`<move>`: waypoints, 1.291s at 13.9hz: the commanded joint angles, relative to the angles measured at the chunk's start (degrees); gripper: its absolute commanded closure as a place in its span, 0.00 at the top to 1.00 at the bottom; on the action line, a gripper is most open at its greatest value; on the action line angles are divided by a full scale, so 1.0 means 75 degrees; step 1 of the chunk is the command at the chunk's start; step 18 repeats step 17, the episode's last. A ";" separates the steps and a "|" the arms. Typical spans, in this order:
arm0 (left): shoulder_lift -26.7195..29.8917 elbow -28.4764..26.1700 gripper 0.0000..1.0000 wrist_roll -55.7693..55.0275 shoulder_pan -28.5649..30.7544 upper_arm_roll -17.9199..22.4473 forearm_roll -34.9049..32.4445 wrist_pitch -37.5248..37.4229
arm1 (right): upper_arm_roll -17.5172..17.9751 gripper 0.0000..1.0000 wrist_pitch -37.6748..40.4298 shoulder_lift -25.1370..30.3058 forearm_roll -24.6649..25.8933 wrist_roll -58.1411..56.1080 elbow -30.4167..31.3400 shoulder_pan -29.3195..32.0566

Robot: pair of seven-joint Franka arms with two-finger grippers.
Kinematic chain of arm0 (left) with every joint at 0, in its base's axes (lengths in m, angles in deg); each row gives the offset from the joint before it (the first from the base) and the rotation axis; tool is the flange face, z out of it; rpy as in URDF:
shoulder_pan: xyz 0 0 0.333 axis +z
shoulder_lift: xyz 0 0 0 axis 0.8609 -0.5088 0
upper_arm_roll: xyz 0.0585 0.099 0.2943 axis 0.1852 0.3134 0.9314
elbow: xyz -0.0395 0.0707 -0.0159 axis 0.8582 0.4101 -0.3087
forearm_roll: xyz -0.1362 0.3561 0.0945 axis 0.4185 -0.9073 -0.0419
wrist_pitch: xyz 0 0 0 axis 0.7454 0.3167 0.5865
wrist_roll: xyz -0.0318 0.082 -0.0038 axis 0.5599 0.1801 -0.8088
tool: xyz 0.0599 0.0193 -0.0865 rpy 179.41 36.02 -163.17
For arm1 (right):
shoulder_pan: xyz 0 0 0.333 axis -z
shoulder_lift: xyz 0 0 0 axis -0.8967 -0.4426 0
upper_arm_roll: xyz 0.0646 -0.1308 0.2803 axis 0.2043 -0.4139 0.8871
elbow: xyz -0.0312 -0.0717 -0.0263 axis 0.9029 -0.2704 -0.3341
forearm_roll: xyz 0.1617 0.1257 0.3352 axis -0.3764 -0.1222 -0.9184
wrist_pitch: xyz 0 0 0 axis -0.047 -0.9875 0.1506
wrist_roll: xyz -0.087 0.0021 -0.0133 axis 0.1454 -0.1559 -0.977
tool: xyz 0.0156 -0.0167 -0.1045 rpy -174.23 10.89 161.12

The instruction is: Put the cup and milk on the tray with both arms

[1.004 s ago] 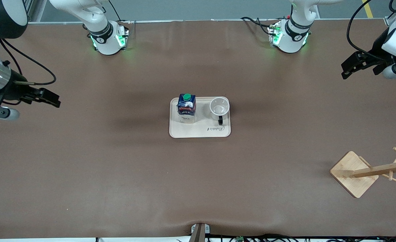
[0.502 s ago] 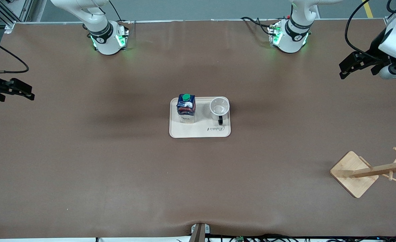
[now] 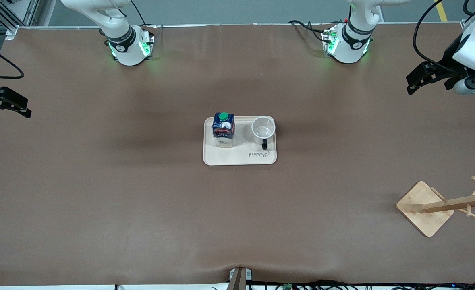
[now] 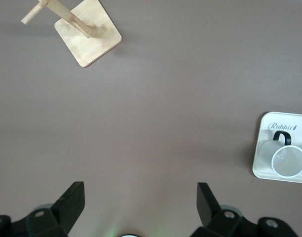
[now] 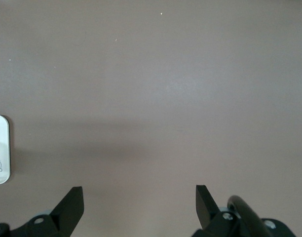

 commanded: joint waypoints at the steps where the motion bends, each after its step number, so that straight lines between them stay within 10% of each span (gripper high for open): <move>1: 0.0069 0.0011 1.00 0.0061 0.0025 -0.0042 -0.0052 -0.0138 | 0.0013 1.00 0.0119 -0.0073 -0.0015 -0.0018 -0.0148 0.0016; 18: -0.0107 0.0257 1.00 0.0236 0.0072 -0.0042 0.0007 -0.0138 | -0.0011 1.00 0.0412 -0.0073 -0.0144 0.0931 -0.0160 -0.0206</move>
